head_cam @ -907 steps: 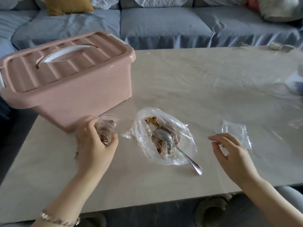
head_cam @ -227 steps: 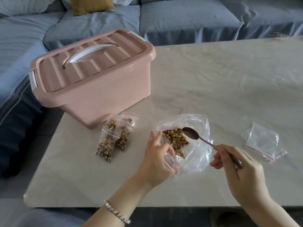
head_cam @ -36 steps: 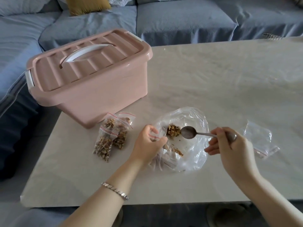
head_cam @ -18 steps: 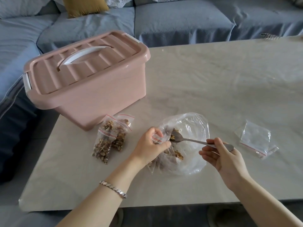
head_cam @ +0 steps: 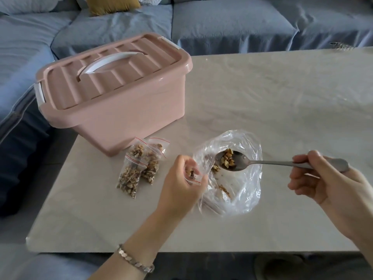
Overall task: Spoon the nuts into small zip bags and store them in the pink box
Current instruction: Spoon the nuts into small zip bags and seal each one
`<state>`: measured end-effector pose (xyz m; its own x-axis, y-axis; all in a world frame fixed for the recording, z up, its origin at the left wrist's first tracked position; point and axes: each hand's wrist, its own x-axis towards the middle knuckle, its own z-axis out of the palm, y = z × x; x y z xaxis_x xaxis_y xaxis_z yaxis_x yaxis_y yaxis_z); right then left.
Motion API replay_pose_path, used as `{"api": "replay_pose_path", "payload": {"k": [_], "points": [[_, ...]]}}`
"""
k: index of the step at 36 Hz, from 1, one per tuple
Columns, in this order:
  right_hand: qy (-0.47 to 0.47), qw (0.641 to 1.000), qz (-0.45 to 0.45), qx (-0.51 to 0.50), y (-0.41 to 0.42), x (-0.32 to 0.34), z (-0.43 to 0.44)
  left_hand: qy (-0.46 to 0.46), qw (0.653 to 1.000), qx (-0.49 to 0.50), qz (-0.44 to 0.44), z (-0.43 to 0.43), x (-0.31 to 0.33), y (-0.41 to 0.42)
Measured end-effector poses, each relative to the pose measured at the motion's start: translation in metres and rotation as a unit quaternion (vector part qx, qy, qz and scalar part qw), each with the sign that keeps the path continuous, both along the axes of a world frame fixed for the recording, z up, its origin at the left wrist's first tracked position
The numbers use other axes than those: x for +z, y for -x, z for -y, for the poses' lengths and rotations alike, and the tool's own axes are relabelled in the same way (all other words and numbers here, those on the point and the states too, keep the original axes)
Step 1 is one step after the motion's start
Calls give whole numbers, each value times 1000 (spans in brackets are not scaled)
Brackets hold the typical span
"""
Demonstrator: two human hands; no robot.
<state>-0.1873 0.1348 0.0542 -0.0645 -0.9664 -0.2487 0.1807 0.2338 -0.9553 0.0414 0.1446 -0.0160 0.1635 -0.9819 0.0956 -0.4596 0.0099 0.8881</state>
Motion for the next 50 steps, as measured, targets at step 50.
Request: {"api": "replay_pose_path", "payload": {"k": [50], "points": [[-98,987,74,-100,-22,-69,-4,-138,987,-8,-85,24,-18,-4]]}}
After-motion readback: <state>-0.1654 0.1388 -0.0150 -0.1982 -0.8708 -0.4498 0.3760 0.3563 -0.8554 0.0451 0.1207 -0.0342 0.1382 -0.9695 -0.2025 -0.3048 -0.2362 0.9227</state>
